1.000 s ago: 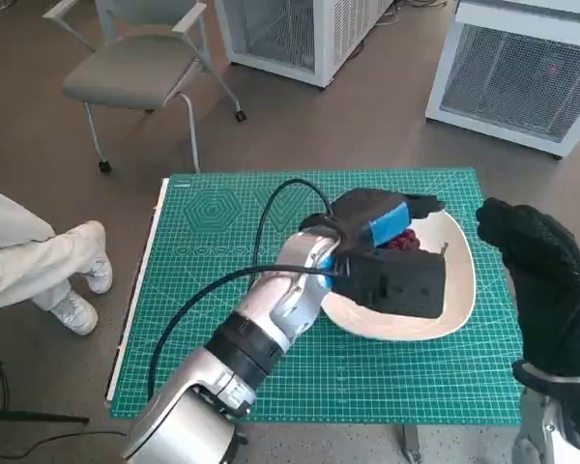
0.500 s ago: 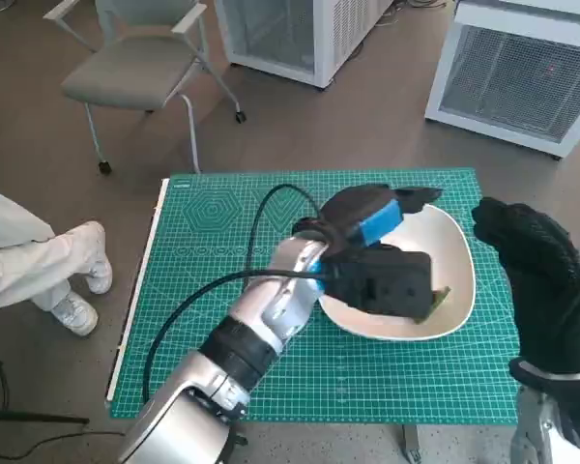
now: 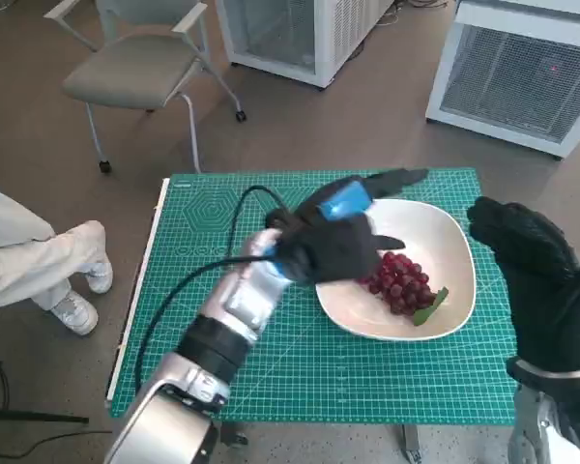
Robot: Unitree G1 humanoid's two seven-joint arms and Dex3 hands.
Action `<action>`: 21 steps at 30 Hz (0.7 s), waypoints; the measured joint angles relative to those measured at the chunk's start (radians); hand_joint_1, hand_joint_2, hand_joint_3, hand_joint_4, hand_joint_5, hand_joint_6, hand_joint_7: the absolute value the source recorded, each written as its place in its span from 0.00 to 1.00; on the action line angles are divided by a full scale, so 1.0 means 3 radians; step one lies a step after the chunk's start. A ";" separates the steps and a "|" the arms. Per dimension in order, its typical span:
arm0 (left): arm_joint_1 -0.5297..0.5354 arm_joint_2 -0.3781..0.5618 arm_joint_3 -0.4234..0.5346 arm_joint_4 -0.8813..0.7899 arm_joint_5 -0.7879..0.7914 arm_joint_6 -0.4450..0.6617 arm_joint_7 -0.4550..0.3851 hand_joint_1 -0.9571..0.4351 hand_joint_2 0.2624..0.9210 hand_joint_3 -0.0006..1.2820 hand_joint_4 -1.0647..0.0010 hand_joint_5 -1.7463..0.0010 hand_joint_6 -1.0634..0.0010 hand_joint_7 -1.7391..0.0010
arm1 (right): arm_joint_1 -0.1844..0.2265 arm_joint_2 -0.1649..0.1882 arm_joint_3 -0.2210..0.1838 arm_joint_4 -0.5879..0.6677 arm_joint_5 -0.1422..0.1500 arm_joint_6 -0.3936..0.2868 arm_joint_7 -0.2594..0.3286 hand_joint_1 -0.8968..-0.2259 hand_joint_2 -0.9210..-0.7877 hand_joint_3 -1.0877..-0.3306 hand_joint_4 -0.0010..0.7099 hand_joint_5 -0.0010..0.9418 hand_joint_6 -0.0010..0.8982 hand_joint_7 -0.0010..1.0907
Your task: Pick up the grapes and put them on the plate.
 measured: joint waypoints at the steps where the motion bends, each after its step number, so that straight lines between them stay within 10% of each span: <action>1: 0.0018 0.0013 0.0032 -0.0012 -0.0046 -0.0004 -0.0035 0.32 1.00 0.06 0.70 0.99 0.64 0.99 | 0.0000 0.0000 0.0002 0.0000 0.0000 0.0002 0.0000 0.58 0.00 0.68 0.47 0.42 0.20 0.80; 21: 0.0894 0.0126 0.1067 -0.0534 -0.1668 -0.0410 -0.1016 0.37 1.00 0.06 0.72 1.00 0.62 0.99 | -0.0035 0.0002 0.0022 -0.0001 -0.0010 0.0031 0.0000 0.58 0.00 0.69 0.46 0.42 0.21 0.80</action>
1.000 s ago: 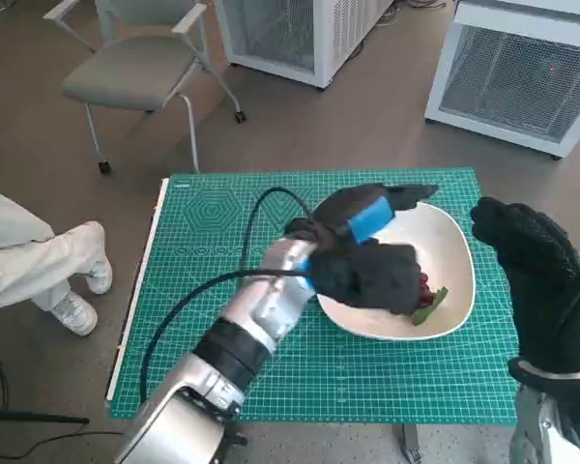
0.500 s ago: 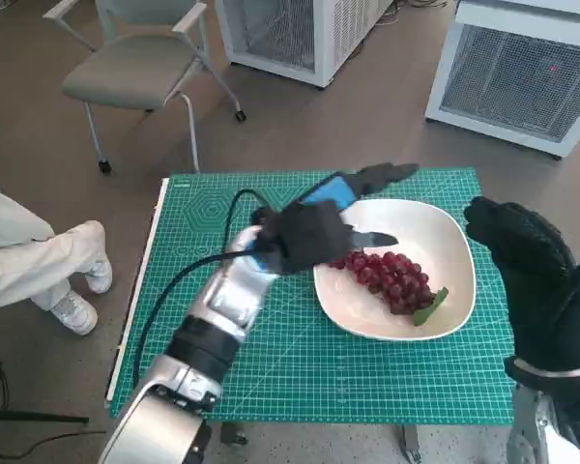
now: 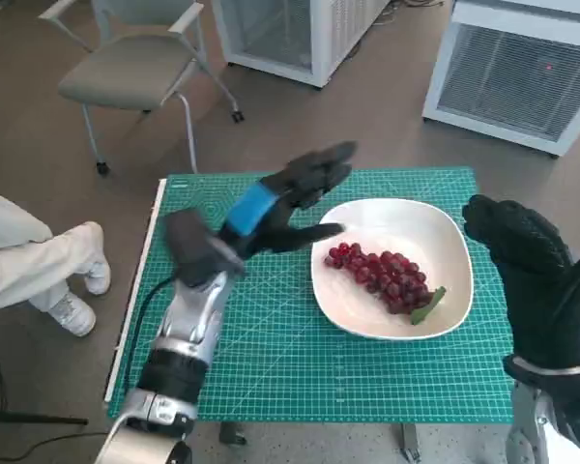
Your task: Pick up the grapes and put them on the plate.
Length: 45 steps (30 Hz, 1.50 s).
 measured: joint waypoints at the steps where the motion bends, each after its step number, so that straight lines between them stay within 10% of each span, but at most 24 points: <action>1: 0.0042 0.0000 0.0051 -0.0002 -0.0096 0.0008 -0.0076 0.38 1.00 0.06 0.73 1.00 0.62 0.99 | -0.0004 0.0000 0.0001 0.0000 -0.0001 0.0000 0.0000 0.58 0.00 0.69 0.46 0.41 0.21 0.80; 11: 0.0410 0.0051 0.0355 -0.0049 -0.0515 -0.0001 -0.0471 0.41 1.00 0.05 0.76 1.00 0.67 1.00 | -0.0027 -0.0001 0.0009 0.0000 -0.0008 -0.0001 0.0000 0.58 0.00 0.69 0.47 0.40 0.21 0.79; 45: 0.1003 -0.0042 0.0411 -0.0675 -0.0584 -0.0102 -0.0382 0.41 1.00 0.08 0.76 1.00 0.66 1.00 | -0.0089 -0.0010 0.0028 0.0073 -0.0009 0.0000 0.0032 0.58 0.00 0.68 0.49 0.43 0.21 0.80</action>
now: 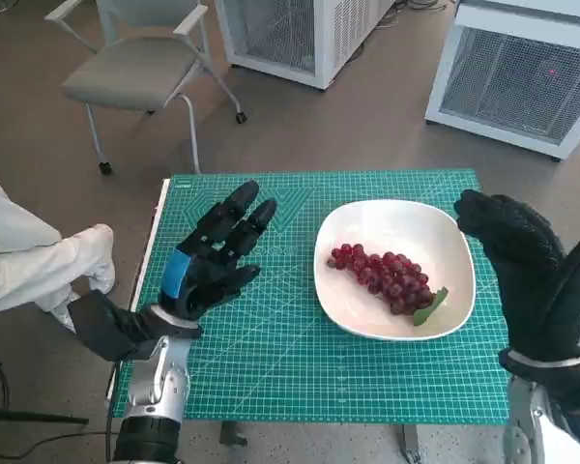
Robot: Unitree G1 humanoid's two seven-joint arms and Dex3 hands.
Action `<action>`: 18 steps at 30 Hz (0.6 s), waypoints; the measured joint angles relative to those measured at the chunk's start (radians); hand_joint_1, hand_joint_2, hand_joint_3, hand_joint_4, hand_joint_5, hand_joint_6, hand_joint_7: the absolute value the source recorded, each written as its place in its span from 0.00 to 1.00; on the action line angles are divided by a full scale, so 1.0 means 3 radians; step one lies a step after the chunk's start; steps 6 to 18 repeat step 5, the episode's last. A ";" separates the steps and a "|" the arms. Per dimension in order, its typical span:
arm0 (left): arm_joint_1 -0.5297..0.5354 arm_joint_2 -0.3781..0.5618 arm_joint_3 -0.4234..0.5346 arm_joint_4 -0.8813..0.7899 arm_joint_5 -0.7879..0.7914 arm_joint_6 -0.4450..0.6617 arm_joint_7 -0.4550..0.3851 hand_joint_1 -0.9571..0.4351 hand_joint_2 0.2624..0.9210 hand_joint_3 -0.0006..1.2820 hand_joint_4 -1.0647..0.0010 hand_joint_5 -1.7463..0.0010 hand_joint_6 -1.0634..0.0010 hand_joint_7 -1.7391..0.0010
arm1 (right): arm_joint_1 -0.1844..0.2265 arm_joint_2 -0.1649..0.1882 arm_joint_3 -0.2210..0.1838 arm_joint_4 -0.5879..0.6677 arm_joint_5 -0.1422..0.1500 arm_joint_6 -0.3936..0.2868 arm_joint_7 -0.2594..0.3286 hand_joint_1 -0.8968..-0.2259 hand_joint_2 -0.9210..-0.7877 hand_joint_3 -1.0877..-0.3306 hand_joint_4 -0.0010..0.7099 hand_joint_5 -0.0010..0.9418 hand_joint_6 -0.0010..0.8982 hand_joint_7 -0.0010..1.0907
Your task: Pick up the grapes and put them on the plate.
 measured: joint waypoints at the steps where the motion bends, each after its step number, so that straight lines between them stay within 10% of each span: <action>1: 0.0006 -0.0006 -0.0001 -0.0013 -0.0009 0.0005 0.0001 0.41 1.00 0.08 0.77 1.00 0.67 1.00 | 0.0000 0.0000 0.0000 0.0000 0.0000 0.0000 0.0001 0.58 0.00 0.68 0.49 0.43 0.21 0.80; 18: 0.0038 -0.0032 -0.0008 -0.0073 -0.0022 0.0015 0.0004 0.41 1.00 0.08 0.79 1.00 0.68 1.00 | 0.0000 0.0000 0.0001 0.0000 0.0000 0.0000 0.0007 0.58 0.00 0.68 0.49 0.43 0.21 0.80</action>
